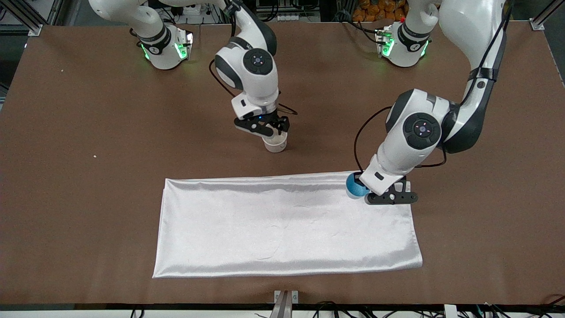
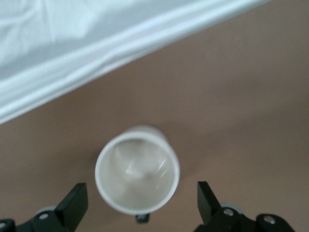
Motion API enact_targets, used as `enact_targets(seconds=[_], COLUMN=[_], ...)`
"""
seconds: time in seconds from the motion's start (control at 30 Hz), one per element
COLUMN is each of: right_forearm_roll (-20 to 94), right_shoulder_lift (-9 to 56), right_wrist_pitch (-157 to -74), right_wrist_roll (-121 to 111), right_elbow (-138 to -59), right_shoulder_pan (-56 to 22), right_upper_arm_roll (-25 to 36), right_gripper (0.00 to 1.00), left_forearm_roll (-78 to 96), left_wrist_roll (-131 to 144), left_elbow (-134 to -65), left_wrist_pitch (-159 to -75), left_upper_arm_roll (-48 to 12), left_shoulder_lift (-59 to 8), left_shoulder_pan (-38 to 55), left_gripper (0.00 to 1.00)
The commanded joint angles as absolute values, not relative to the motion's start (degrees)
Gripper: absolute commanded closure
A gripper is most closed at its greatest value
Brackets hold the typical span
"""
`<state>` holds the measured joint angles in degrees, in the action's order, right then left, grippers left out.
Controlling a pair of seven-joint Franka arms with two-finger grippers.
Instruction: Place blue cup into white mug on table
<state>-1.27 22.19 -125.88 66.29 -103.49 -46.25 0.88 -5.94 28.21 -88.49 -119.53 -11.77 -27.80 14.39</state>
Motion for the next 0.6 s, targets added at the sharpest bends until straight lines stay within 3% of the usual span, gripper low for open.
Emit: enact_targets(seconds=[0.0, 0.3, 0.57], right_forearm_roll=[-2.02, -1.67, -1.58], right_shoulder_lift=[22.68, 24.69, 26.54], right_wrist_pitch=[-122.96, -122.96, -122.96], right_wrist_roll=[51.8, 27.63, 12.58], right_elbow=[-100.64, -97.65, -94.57], right_shoulder_pan=[-36.67, -19.18, -9.59], right_upper_arm_roll=[1.14, 1.05, 1.05], right_gripper=[0.0, 0.0, 0.0], left_forearm_roll=[-6.77, -6.94, -7.12], left_wrist_roll=[32.25, 37.61, 41.83], left_elbow=[-88.59, -88.59, -88.59], left_wrist_pitch=[-118.3, -118.3, -118.39], left_upper_arm_roll=[-11.6, -11.51, -11.51], left_shoulder_lift=[-26.81, -26.89, -26.89], left_shoulder_pan=[16.17, 19.16, 21.62], left_gripper=[1.0, 1.0, 1.0])
